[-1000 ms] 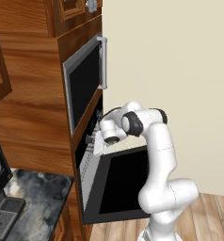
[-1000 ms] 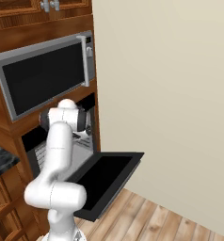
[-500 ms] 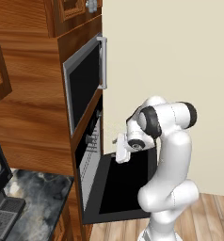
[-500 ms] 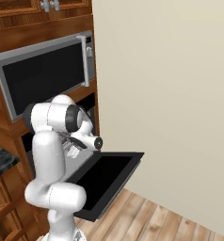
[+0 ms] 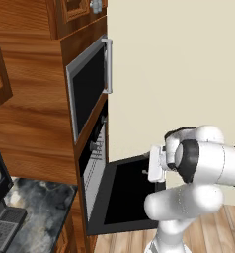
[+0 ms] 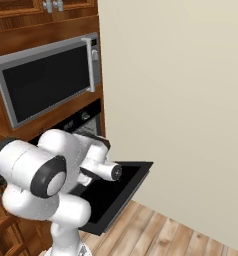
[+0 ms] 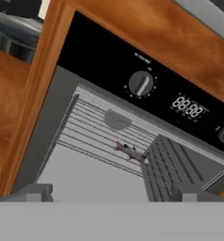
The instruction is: Place the fish on the rack of the oven, and slide the rack back inside. Close the oven door.
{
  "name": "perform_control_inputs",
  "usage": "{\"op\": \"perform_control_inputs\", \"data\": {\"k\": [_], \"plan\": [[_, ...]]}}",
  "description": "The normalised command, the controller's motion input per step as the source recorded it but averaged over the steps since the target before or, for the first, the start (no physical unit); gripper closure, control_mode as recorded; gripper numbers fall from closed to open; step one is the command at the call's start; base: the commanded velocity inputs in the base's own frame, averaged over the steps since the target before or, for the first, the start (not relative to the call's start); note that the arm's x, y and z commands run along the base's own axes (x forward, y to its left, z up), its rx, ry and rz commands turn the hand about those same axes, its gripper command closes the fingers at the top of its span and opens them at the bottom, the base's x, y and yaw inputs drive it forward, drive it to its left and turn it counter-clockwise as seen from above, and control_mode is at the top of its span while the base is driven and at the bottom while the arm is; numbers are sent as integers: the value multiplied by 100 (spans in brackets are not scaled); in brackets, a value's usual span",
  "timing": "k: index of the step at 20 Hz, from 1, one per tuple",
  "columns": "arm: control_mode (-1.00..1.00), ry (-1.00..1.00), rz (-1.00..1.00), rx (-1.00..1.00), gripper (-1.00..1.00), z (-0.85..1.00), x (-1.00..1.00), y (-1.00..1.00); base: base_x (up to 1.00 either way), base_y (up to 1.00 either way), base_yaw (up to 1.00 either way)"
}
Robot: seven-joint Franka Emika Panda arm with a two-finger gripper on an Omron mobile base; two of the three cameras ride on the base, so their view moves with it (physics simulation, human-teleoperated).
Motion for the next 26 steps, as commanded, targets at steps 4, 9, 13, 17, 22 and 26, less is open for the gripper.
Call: {"op": "perform_control_inputs", "data": {"k": [4,9,13,17,22,26], "plan": [[-100,0,0,0,-100,58,-78,-100,0,0,0],[-100,2,1,3,-100,32,-51,-100,0,0,0],[-100,7,5,12,-100,10,-43,-100,0,0,0],[-100,8,6,18,-100,-1,-49,-100,0,0,0],[-100,11,10,22,-100,-5,-22,-100,0,0,0],[-100,10,15,29,-100,-10,0,-100,0,0,0]]}}
